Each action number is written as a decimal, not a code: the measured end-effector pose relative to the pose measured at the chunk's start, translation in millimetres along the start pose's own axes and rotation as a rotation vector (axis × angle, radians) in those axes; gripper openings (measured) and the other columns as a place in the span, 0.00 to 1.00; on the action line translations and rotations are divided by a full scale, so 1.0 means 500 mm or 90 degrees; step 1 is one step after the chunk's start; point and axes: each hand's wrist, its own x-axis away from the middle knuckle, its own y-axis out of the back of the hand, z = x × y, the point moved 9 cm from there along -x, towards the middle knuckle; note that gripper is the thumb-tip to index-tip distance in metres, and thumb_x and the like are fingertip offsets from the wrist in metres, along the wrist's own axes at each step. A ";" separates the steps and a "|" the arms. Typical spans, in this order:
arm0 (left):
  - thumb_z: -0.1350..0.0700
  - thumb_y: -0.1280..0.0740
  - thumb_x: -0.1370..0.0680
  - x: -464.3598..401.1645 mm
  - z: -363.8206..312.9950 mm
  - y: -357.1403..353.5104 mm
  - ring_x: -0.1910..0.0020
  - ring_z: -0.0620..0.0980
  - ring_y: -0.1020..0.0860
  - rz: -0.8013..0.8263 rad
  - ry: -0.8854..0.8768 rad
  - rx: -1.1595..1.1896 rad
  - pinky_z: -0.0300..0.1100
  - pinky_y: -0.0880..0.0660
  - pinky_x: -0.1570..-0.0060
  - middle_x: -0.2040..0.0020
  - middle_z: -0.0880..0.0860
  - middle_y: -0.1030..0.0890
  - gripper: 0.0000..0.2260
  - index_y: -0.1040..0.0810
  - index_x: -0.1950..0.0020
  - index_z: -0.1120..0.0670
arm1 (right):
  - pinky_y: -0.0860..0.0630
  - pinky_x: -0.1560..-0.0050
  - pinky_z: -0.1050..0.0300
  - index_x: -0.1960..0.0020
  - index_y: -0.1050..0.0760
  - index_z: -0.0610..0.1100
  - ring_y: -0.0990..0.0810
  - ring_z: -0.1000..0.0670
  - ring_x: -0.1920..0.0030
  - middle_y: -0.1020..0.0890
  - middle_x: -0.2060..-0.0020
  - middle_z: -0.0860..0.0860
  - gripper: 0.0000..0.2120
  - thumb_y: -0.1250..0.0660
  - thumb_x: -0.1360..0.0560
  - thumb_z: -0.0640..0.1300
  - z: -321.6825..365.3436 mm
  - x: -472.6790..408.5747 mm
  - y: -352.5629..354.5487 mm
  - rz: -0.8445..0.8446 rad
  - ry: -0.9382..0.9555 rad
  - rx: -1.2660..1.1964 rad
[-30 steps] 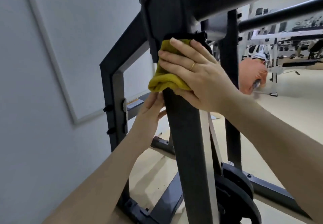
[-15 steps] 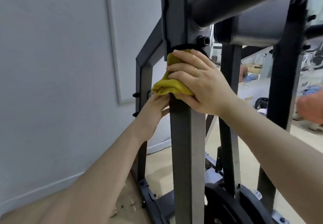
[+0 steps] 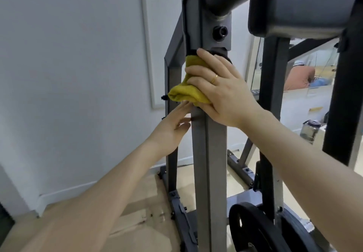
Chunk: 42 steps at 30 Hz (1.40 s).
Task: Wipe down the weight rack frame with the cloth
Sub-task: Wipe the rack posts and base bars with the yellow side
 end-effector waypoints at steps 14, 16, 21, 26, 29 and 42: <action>0.50 0.42 0.20 0.001 0.019 0.025 0.43 0.53 0.21 -0.016 0.103 0.308 0.46 0.25 0.40 0.40 0.52 0.21 0.15 0.26 0.36 0.52 | 0.50 0.27 0.46 0.46 0.19 0.41 0.33 0.41 0.30 0.19 0.43 0.46 0.24 0.46 0.23 0.57 0.024 -0.011 -0.021 0.139 0.042 0.087; 0.55 0.47 0.17 0.003 0.022 0.013 0.42 0.50 0.22 -0.009 0.068 0.242 0.42 0.26 0.40 0.41 0.52 0.20 0.13 0.26 0.38 0.52 | 0.49 0.26 0.45 0.40 0.22 0.42 0.36 0.41 0.28 0.22 0.37 0.47 0.25 0.48 0.20 0.58 0.061 0.048 -0.027 0.129 0.068 0.070; 0.57 0.40 0.19 0.002 0.030 -0.007 0.46 0.33 0.25 0.041 0.013 0.131 0.34 0.30 0.43 0.34 0.40 0.28 0.20 0.33 0.40 0.30 | 0.47 0.28 0.43 0.30 0.31 0.40 0.39 0.41 0.28 0.30 0.30 0.45 0.23 0.46 0.19 0.52 -0.002 0.019 -0.003 0.013 -0.026 0.090; 0.66 0.42 0.21 0.011 0.032 -0.011 0.46 0.33 0.28 0.034 -0.003 0.119 0.23 0.32 0.50 0.32 0.45 0.31 0.26 0.34 0.39 0.32 | 0.53 0.25 0.48 0.27 0.40 0.37 0.47 0.44 0.25 0.37 0.27 0.41 0.25 0.44 0.19 0.49 0.008 0.072 -0.020 -0.088 -0.247 -0.075; 0.75 0.47 0.23 0.012 0.044 -0.019 0.35 0.40 0.29 0.054 0.001 0.198 0.34 0.32 0.38 0.29 0.46 0.32 0.32 0.32 0.34 0.39 | 0.54 0.24 0.51 0.26 0.48 0.40 0.56 0.50 0.24 0.47 0.24 0.48 0.26 0.51 0.18 0.53 0.046 0.177 -0.056 -0.096 -0.376 -0.193; 0.71 0.42 0.24 0.024 0.061 -0.046 0.40 0.44 0.24 0.034 -0.001 0.314 0.39 0.25 0.44 0.37 0.49 0.23 0.28 0.35 0.27 0.49 | 0.51 0.27 0.45 0.26 0.41 0.47 0.52 0.33 0.25 0.46 0.25 0.38 0.32 0.51 0.23 0.65 0.088 0.168 -0.051 -0.008 -0.372 -0.116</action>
